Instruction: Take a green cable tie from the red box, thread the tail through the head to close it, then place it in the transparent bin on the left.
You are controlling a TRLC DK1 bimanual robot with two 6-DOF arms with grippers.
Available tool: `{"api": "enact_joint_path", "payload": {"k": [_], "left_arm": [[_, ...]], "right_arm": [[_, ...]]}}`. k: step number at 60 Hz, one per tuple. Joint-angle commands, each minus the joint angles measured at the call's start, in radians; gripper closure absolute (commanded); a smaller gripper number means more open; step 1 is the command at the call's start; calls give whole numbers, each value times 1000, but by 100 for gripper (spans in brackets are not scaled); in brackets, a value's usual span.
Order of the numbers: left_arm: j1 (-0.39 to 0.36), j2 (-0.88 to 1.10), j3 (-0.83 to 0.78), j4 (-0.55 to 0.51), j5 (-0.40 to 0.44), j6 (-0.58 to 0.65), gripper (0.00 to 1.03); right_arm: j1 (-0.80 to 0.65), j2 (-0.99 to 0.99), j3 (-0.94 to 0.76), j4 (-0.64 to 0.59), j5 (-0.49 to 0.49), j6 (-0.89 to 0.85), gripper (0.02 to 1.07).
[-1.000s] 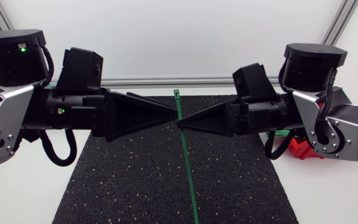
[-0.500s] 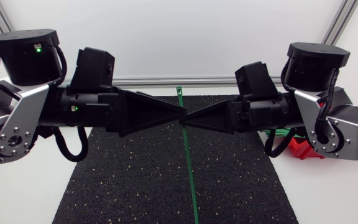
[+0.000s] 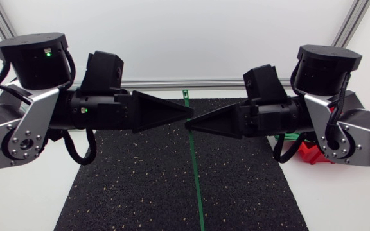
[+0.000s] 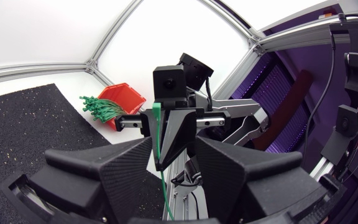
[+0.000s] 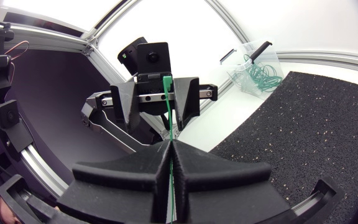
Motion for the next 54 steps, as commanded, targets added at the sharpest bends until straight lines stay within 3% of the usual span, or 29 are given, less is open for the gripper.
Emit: {"api": "enact_joint_path", "payload": {"k": [1, 22, 28, 47, 51, 54], "left_arm": [[8, 16, 29, 26, 11, -23, 79], [17, 19, 32, 35, 9, -40, 81], [17, 21, 33, 35, 9, -45, 89], [21, 22, 36, 37, 6, -54, 90], [21, 27, 39, 37, 5, -59, 98], [22, 28, 42, 37, 3, -63, 99]], "right_arm": [[-3, 0, -26, 14, -1, 18, 101], [-3, -15, -36, 22, 2, 21, 101], [-3, -18, -36, 22, 2, 21, 101], [-2, -21, -39, 22, 5, 23, 101], [1, -23, -40, 22, 5, 23, 101], [3, -25, -42, 22, 5, 23, 101]]}}
